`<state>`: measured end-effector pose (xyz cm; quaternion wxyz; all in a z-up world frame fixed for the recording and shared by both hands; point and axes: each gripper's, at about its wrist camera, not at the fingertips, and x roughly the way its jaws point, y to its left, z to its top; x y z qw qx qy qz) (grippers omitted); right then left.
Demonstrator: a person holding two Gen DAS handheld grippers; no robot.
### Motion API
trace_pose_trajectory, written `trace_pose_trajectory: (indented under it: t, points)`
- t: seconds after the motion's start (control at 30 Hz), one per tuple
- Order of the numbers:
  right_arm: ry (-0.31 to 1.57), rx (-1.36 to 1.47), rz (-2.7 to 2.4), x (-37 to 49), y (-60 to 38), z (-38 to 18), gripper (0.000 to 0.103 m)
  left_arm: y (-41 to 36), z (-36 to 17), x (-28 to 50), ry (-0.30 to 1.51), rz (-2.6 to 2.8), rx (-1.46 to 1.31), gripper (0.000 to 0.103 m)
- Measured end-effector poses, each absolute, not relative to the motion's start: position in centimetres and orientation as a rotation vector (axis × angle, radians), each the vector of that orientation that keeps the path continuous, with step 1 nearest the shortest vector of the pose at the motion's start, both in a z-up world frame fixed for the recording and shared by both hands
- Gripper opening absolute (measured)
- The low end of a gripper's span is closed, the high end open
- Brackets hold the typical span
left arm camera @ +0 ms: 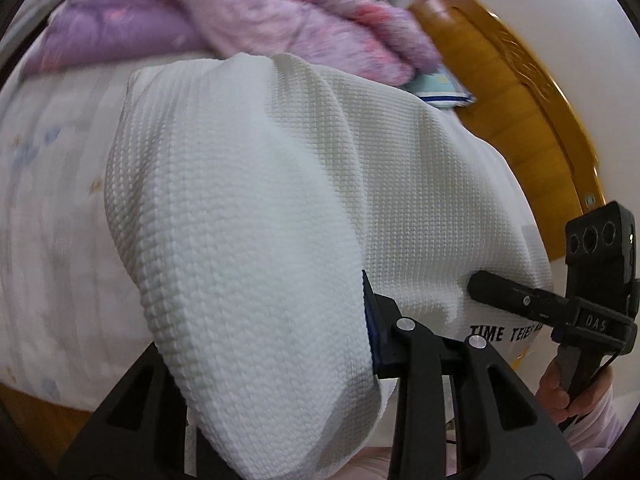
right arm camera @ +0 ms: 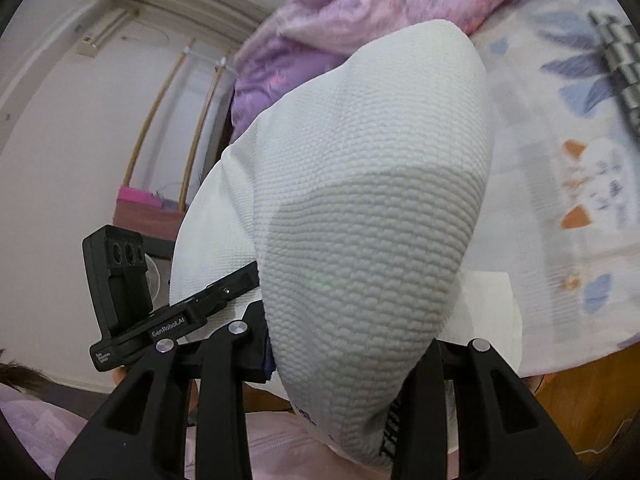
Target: Fold large clothes
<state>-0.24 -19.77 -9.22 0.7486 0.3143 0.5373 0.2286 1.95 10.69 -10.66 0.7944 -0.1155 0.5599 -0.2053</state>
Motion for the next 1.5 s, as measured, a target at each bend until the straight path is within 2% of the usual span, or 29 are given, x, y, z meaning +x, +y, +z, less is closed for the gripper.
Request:
trace_pose_trajectory:
  t: [0.2, 0.47, 0.83, 1.2, 1.5]
  points:
    - [1.074, 0.672, 0.512, -4.5, -30.0, -5.9, 0.032, 0.4, -8.1, -1.2, 1.151, -0.461, -0.181, 0.033]
    - [1.021, 0.648, 0.456, -5.7, -38.2, -5.3, 0.032, -12.6, -6.9, -2.9, 1.139, -0.524, -0.126, 0.033]
    - [0.956, 0.749, 0.276, -3.8, -46.9, -6.3, 0.032, -25.2, -7.2, 3.5, 1.152, -0.67, -0.011, 0.033]
    - [0.916, 0.776, 0.164, 0.4, -53.4, -4.9, 0.032, -33.4, -6.9, 10.6, 1.16, -0.764, 0.013, 0.033]
    - [0.942, 0.773, 0.226, 5.1, -59.9, -6.8, 0.032, -40.9, -8.1, 15.0, 1.168, -0.693, 0.007, 0.033]
